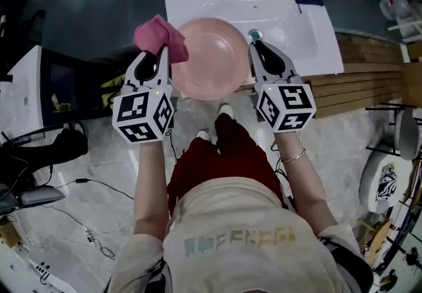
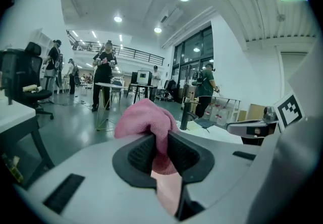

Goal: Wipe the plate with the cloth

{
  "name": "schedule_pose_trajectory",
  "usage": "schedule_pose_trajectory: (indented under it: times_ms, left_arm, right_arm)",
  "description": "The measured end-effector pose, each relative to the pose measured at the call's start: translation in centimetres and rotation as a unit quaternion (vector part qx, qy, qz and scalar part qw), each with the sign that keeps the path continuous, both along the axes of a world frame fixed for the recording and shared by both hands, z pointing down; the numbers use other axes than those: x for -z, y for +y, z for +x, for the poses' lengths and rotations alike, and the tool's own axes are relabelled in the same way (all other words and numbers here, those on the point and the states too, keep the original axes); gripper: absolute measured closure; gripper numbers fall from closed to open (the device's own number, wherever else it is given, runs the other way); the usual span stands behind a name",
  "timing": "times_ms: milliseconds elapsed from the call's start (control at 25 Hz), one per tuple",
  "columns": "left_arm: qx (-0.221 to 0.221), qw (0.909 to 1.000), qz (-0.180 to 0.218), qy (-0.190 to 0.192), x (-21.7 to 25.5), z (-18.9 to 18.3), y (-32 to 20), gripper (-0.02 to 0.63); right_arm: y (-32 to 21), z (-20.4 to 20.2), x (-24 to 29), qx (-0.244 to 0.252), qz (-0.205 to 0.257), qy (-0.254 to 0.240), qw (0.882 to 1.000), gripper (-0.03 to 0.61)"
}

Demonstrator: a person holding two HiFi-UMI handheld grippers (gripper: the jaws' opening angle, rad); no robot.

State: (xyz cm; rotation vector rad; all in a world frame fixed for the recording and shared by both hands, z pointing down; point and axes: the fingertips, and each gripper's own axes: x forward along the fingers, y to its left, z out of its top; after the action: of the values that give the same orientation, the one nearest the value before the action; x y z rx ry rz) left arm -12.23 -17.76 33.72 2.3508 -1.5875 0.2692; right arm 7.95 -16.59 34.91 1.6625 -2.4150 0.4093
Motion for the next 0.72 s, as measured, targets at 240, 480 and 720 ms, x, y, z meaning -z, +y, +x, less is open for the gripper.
schedule_pose_trajectory:
  times_ms: [240,480,720]
  left_arm:
    - [-0.013,0.9992,0.025,-0.027,1.5,0.0,2.3,0.545]
    - [-0.023,0.9983,0.041,-0.035,2.4,-0.4,5.4,0.546]
    - [-0.030,0.9979,0.046,-0.036,2.7,-1.0,8.8,0.545]
  right_arm:
    - [2.9,-1.1,2.4,0.007,0.038,0.004,0.999,0.532]
    - [6.1,-3.0,3.7,0.029,0.059,0.012,0.998,0.541]
    - [9.5,-4.1,4.5,0.033,0.072,0.017,0.997,0.541]
